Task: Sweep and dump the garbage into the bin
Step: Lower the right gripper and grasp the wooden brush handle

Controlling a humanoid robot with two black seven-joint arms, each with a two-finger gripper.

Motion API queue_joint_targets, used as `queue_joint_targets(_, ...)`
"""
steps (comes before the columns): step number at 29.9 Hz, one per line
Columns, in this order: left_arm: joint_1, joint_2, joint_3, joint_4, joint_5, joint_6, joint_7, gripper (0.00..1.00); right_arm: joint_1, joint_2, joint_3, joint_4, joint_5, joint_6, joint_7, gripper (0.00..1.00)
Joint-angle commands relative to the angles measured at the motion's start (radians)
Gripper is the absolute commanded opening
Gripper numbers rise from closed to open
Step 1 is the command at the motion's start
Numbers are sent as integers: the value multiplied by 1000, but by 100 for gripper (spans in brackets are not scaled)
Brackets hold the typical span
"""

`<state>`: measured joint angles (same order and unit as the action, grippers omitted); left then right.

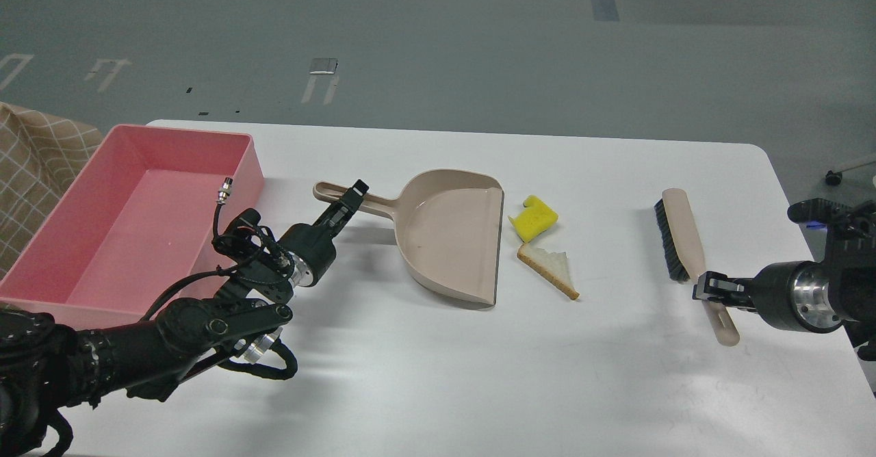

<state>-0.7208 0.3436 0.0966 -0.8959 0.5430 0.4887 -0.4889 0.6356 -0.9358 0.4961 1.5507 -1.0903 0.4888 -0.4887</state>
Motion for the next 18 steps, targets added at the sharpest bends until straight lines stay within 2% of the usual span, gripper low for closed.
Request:
queue_joint_targets(1, 0, 0, 0, 0, 0, 0, 0, 0, -1, 0, -1, 0, 1, 0, 0, 12)
queue_joint_targets(3, 0, 0, 0, 0, 0, 0, 0, 0, 1, 0, -1, 0, 3, 0, 0, 4)
queue_joint_targets(5, 0, -1, 0, 0, 0, 0, 0, 0, 1, 2, 4, 2, 4, 0, 0, 0)
queue_joint_targets(10, 0, -1, 0, 0, 0, 0, 0, 0, 18, 3, 24, 6, 12, 0, 0, 0)
queue_joint_targets(18, -2, -1, 0, 0, 0, 0, 0, 0, 15, 15, 47, 94, 95, 0, 0, 0)
